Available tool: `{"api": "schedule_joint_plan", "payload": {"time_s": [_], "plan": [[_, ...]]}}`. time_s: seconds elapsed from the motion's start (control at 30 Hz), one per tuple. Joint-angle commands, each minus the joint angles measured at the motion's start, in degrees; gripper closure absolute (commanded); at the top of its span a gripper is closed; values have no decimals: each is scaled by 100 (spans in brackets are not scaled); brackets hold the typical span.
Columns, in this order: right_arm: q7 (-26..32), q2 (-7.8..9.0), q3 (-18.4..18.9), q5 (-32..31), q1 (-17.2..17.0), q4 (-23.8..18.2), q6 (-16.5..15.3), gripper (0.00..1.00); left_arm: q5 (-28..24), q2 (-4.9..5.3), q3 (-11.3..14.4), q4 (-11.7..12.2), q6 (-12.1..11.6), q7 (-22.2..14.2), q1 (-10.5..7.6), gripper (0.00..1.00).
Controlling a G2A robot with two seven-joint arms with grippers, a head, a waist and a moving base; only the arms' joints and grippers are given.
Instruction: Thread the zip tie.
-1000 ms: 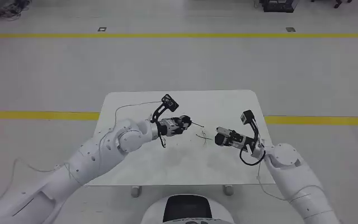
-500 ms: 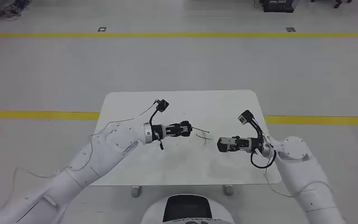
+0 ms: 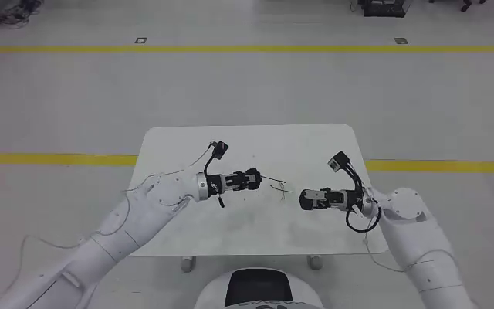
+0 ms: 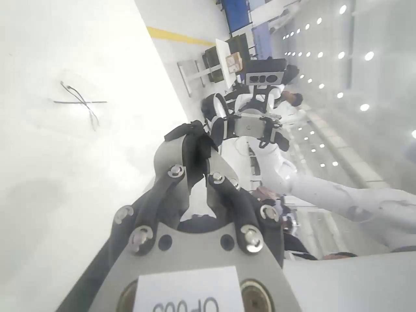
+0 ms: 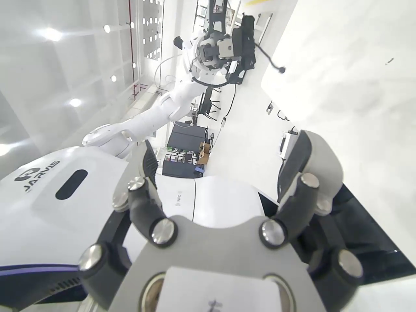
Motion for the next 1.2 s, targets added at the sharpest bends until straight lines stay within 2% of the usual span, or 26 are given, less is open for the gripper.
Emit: {"api": "schedule_joint_plan", "payload": {"time_s": [0.0, 0.13, 0.2, 0.27, 0.43, 0.53, 0.67, 0.73, 0.8, 0.83, 0.97, 1.17], "plan": [[254, 1, 37, 153, 62, 117, 0, 0, -664, -19, -43, 62, -5, -324, 65, 100], [254, 10, -86, 202, 192, 210, 0, 0, -1430, -42, -125, 196, -4, -922, 132, 100], [254, 29, -199, 226, 267, 258, 0, 0, -1596, -52, -156, 270, 8, -1116, 136, 100], [254, 35, -211, 192, 284, 267, 0, 0, -1343, -59, -187, 244, -122, -1100, 93, 100], [254, 35, -211, 192, 284, 267, 0, 0, -1343, -59, -187, 244, -122, -1100, 93, 100], [75, 23, -263, 277, 261, 269, 108, 0, -1243, -73, -147, 156, -8, -1030, 141, 100], [90, -5, -396, 570, 372, 477, 41, 0, -1333, -108, -91, 95, 127, -1127, 202, 100], [179, -18, -447, 735, 466, 631, 0, 16, -1364, -124, -88, 98, 143, -1159, 219, 100], [254, -27, -480, 819, 537, 729, 0, 45, -1391, -135, -91, 106, 155, -1184, 231, 100], [254, -32, -515, 841, 571, 775, 0, 50, -1462, -145, -96, 109, 166, -1230, 243, 100], [254, -31, -647, 839, 648, 838, 0, 55, -1509, -175, -103, 146, 196, -1290, 241, 100], [254, -7, -798, 789, 708, 908, 0, 56, -1490, -233, -71, 204, 286, -1308, 209, 100]]}}
